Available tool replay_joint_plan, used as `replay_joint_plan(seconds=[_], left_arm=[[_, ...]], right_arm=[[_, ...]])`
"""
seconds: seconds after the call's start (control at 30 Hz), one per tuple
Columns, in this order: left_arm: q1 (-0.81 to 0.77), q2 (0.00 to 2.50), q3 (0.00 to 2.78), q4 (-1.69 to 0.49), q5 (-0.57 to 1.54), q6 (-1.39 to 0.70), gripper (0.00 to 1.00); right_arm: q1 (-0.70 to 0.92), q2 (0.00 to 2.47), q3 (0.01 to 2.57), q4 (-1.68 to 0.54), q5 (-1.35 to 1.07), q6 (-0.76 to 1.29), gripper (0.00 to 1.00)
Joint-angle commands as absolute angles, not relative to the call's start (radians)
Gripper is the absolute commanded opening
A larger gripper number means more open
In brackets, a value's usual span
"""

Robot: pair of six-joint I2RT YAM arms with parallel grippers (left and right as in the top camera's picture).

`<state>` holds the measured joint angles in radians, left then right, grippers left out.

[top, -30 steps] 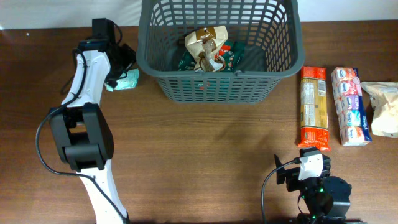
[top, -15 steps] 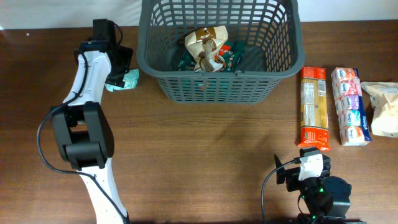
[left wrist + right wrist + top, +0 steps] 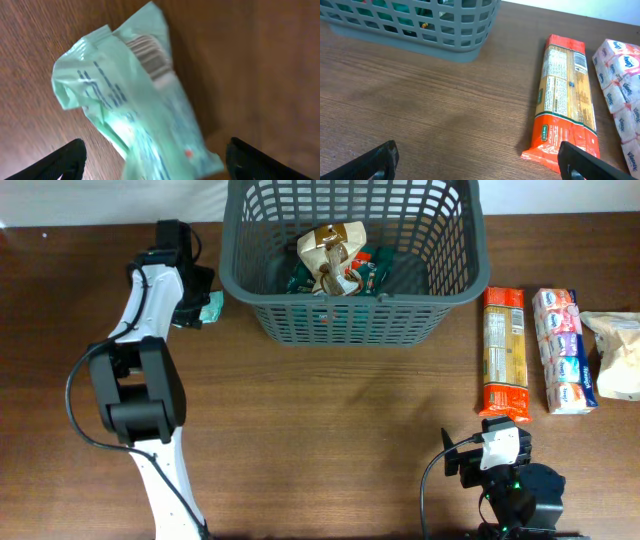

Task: Pack container
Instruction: 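Move the left gripper to the mint-green wipes pack and grasp it, then lift the wipes pack with the left gripper and drop it into the basket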

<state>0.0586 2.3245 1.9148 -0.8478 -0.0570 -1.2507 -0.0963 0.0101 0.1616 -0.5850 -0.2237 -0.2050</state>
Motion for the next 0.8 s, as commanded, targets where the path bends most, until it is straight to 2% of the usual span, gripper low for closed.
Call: replay_joint_plan(seconds=[0.0,0.13,0.3,0.37,0.57,0.6,0.77], left_arm=[[0.062,2.376,1.916,-0.853,-0.075,-1.264,0.84],[0.062,2.388,1.916,-0.852,-0.076,-1.264,0.83],[0.062,2.403,1.916,-0.859,-0.069,-1.264,0.64],[0.062,2.407,1.916,-0.868,-0.068,-1.264,0.54],[0.064,2.407,1.917,-0.871,-0.046,-1.224,0.08],[0.068,2.407,1.92,-0.871,-0.024,-1.198,0.03],[0.104,2.406,1.973,-0.878,0.136,-0.995,0.02]], right_arm=[[-0.089,0.004,0.156,-0.586,-0.229,-0.193,0.99],[-0.089,0.004,0.156,-0.586,-0.229,-0.193,0.99],[-0.089,0.004,0.156,-0.586,-0.229,-0.193,0.99],[-0.089,0.004,0.156,-0.586,-0.229,-0.193,0.99],[-0.089,0.004,0.156,-0.586,-0.229,-0.193,0.99],[-0.089,0.004,0.156,-0.586,-0.229,-0.193,0.99],[-0.089,0.004,0.156,-0.586,-0.229,-0.193,0.99]])
